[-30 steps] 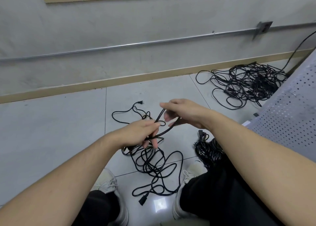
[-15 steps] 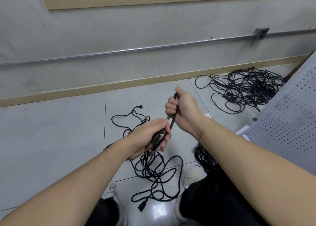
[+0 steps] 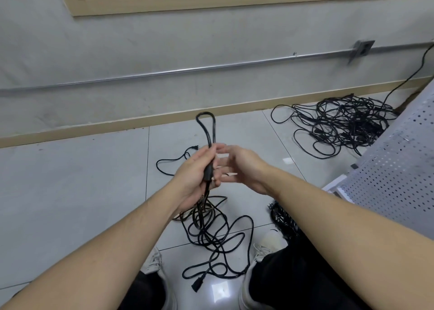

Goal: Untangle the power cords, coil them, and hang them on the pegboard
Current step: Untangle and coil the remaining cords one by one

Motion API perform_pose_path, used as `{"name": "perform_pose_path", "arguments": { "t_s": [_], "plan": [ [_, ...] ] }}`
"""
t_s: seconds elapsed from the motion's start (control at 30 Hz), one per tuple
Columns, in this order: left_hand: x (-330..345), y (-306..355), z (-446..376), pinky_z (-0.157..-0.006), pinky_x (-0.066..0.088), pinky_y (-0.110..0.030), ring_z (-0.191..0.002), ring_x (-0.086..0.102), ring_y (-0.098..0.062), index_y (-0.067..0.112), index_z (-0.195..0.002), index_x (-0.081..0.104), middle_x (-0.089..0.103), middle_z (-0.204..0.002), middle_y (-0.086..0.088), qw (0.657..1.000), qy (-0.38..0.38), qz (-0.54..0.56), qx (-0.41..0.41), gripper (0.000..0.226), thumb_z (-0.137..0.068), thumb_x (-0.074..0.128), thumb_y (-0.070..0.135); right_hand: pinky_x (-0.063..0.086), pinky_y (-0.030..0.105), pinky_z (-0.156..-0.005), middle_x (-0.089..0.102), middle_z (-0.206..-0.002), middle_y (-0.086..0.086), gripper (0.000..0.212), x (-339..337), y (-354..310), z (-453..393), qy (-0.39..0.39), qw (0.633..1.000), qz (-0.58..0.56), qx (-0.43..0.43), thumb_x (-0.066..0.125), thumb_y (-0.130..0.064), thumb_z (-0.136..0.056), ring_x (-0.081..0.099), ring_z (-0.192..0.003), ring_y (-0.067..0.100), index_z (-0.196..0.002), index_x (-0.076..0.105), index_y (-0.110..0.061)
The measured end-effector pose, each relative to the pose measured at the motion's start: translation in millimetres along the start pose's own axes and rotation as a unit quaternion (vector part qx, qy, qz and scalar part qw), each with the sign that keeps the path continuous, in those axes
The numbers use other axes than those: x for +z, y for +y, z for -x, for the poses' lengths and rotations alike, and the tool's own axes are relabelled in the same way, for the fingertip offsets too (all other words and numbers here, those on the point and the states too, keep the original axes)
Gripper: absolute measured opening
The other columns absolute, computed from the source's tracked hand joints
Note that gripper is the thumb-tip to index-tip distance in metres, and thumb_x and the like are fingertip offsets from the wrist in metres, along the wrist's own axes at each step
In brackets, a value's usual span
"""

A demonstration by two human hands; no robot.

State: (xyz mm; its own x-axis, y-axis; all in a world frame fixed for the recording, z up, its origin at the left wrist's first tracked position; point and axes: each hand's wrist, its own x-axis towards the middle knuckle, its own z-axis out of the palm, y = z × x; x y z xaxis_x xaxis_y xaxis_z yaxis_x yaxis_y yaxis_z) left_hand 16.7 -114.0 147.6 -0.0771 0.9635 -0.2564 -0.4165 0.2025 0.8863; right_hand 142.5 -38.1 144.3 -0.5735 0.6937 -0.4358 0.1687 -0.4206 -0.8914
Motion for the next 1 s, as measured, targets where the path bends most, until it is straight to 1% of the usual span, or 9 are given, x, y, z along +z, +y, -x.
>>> {"name": "perform_pose_path", "arguments": {
  "t_s": [0.13, 0.2, 0.3, 0.4, 0.57, 0.67, 0.73, 0.87, 1.0],
  "plan": [
    [-7.3, 8.5, -5.8, -0.043, 0.034, -0.02, -0.048, 0.037, -0.009, 0.019, -0.115, 0.063, 0.05, -0.075, 0.002, 0.997, 0.036, 0.066, 0.035, 0.019, -0.108, 0.047, 0.027, 0.043, 0.039, -0.104, 0.071, -0.1, -0.009, 0.036, 12.5, 13.5, 8.5, -0.13, 0.973, 0.192, 0.015, 0.045, -0.006, -0.09, 0.062, -0.115, 0.013, -0.115, 0.056, -0.029],
    [-9.5, 11.3, -7.2, -0.042, 0.032, -0.019, -0.047, 0.037, -0.009, 0.021, -0.11, 0.064, 0.059, -0.08, 0.004, 0.995, 0.063, 0.069, 0.042, 0.017, -0.107, 0.049, 0.027, 0.04, 0.028, -0.093, 0.062, -0.105, -0.005, 0.028, 18.5, 19.0, 8.7, -0.19, 0.949, 0.251, 0.007, 0.053, -0.014, -0.083, 0.056, -0.107, 0.01, -0.109, 0.061, -0.019],
    [-11.5, 14.0, -9.4, -0.041, 0.026, -0.018, -0.046, 0.036, -0.007, 0.022, -0.108, 0.064, 0.057, -0.075, 0.005, 0.99, 0.098, 0.082, 0.057, 0.015, -0.108, 0.049, 0.025, 0.041, 0.025, -0.095, 0.069, -0.1, -0.004, 0.008, 25.4, 17.9, 7.9, -0.18, 0.948, 0.261, -0.009, 0.061, -0.025, -0.096, 0.06, -0.103, 0.009, -0.092, 0.062, -0.018],
    [-21.6, 17.1, -17.3, -0.041, 0.022, -0.017, -0.046, 0.033, -0.006, 0.024, -0.112, 0.064, 0.044, -0.068, 0.006, 0.981, 0.157, 0.068, 0.091, 0.018, -0.109, 0.047, 0.024, 0.047, 0.032, -0.076, 0.06, -0.07, -0.002, 0.03, 26.1, 20.5, 3.1, -0.122, 0.939, 0.322, -0.028, 0.06, -0.035, -0.1, 0.059, -0.069, 0.016, -0.076, 0.048, -0.02],
    [-31.3, 12.8, -23.6, -0.043, 0.033, -0.023, -0.047, 0.035, -0.01, 0.027, -0.112, 0.068, 0.039, -0.065, 0.006, 0.945, 0.299, -0.035, 0.125, 0.02, -0.109, 0.048, 0.026, 0.042, 0.027, -0.062, 0.05, -0.061, -0.005, 0.036, 23.1, 18.2, 2.9, -0.081, 0.908, 0.41, -0.043, 0.062, -0.04, -0.098, 0.047, -0.058, 0.012, -0.071, 0.051, -0.019],
    [-39.3, 15.4, -23.4, -0.072, 0.053, -0.034, -0.074, 0.065, -0.017, 0.03, -0.113, 0.07, 0.068, -0.084, 0.004, 0.91, 0.351, -0.145, 0.168, 0.022, -0.107, 0.049, 0.032, 0.043, 0.026, -0.058, 0.056, -0.068, -0.001, 0.024, 11.1, 18.0, 5.2, -0.094, 0.896, 0.433, 0.044, 0.061, -0.03, -0.097, 0.051, -0.063, 0.017, -0.077, 0.058, -0.018],
    [-49.8, 17.7, -23.0, -0.077, 0.047, -0.022, -0.077, 0.059, 0.001, 0.03, -0.117, 0.069, 0.066, -0.092, 0.012, 0.893, 0.352, -0.214, 0.181, 0.024, -0.107, 0.048, 0.033, 0.042, 0.028, -0.058, 0.053, -0.072, 0.002, 0.019, -1.3, 21.7, 4.2, -0.065, 0.871, 0.479, 0.086, 0.064, -0.03, -0.094, 0.048, -0.066, 0.022, -0.084, 0.06, -0.014],
    [-59.0, 13.5, -21.9, -0.075, 0.042, -0.01, -0.084, 0.057, 0.009, 0.032, -0.116, 0.068, 0.064, -0.093, 0.024, 0.877, 0.328, -0.299, 0.183, 0.022, -0.107, 0.048, 0.034, 0.048, 0.022, -0.056, 0.059, -0.073, 0.001, 0.018, -15.6, 19.4, -1.3, 0.021, 0.96, 0.259, 0.103, 0.072, -0.027, -0.093, 0.052, -0.061, 0.014, -0.088, 0.063, -0.012],
    [-60.7, 6.5, -25.9, -0.082, 0.06, -0.038, -0.069, 0.053, -0.005, 0.036, -0.109, 0.068, 0.06, -0.082, 0.016, 0.89, 0.329, -0.281, 0.143, 0.018, -0.106, 0.05, 0.038, 0.059, 0.03, -0.082, 0.075, -0.078, 0.003, 0.012, -10.9, 6.4, -4.8, 0.065, 0.993, -0.083, 0.044, 0.062, -0.022, -0.101, 0.07, -0.074, 0.013, -0.102, 0.065, -0.011]
  ]
}}
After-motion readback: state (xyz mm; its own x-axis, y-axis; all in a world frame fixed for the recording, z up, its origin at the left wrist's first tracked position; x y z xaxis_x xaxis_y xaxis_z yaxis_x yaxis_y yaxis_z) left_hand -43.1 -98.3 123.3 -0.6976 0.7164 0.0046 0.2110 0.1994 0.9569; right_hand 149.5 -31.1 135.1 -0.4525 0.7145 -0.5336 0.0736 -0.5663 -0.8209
